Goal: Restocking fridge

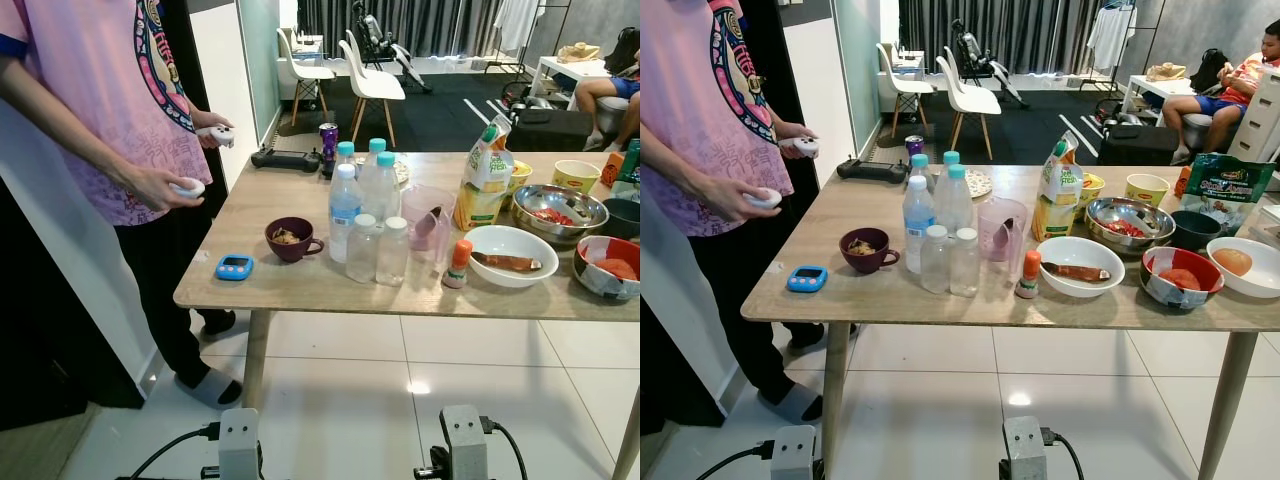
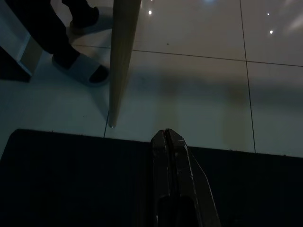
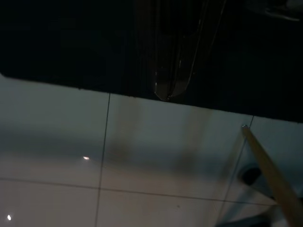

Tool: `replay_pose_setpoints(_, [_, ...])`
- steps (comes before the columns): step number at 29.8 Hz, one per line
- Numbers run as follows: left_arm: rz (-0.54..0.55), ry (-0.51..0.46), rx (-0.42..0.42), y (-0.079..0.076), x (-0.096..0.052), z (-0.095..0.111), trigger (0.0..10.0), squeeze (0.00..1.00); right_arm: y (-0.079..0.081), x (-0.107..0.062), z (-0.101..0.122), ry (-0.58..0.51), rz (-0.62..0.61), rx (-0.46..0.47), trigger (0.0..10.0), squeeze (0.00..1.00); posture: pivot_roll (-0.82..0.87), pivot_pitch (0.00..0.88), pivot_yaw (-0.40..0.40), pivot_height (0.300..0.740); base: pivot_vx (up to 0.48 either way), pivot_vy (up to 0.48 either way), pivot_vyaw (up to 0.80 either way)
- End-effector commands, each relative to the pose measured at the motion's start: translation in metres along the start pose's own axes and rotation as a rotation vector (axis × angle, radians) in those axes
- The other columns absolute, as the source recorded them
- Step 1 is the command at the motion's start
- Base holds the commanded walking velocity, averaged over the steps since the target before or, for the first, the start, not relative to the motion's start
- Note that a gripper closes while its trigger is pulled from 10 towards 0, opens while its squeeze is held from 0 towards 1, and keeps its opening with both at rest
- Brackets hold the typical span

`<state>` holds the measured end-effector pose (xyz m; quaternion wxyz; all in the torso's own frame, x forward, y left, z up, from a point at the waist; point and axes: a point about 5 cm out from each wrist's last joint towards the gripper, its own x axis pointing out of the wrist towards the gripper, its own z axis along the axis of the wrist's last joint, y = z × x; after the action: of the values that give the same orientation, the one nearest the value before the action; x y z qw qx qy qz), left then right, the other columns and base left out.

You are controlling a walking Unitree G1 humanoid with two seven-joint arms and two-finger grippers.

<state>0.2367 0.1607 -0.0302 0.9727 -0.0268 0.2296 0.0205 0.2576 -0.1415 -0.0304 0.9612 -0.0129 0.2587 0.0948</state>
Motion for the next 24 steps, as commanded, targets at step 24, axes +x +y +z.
replay_pose_setpoints(24, [0.102, -0.034, -0.022, 0.033, -0.027, -0.020, 10.0, 0.00, -0.020, -0.015, -0.011, -0.038, 0.032, -0.035, 10.0, 0.00, 0.04, 0.065, 0.011, 0.740, 0.000, 0.000, 0.00])
